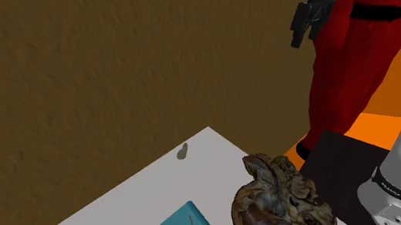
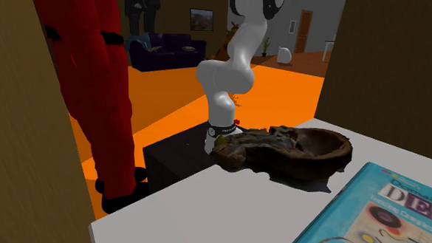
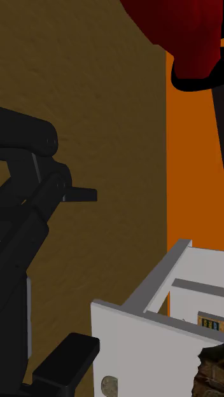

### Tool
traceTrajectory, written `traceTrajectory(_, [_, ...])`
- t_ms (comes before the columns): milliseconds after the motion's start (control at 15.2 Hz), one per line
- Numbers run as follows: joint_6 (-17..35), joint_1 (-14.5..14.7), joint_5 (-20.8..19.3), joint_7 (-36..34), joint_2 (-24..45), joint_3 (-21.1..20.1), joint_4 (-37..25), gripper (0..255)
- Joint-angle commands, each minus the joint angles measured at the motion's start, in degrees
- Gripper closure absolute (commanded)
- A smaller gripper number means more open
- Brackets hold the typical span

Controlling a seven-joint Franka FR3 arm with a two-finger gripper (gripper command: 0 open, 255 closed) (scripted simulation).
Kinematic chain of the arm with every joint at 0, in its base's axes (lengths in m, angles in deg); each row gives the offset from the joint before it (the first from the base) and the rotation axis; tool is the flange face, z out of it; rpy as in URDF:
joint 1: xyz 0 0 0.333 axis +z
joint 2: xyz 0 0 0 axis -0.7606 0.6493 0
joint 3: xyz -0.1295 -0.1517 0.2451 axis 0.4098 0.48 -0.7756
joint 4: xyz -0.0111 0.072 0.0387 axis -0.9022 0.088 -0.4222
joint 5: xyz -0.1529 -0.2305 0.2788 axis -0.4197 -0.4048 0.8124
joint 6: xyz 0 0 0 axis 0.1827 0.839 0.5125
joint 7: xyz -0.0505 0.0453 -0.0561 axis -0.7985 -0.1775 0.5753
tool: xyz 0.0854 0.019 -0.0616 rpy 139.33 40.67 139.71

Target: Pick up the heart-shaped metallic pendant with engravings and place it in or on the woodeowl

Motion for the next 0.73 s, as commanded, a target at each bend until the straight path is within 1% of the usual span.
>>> traceTrajectory(0, [0.0,0.0,0.0,0.0,0.0,0.0,0.0,0])
traceTrajectory(330, [4.0,2.4,-0.1,-1.3,8.2,-5.5,-2.9,0])
traceTrajectory(660, [7.2,4.3,-1.4,-3.0,17.0,-10.9,-6.9,0])
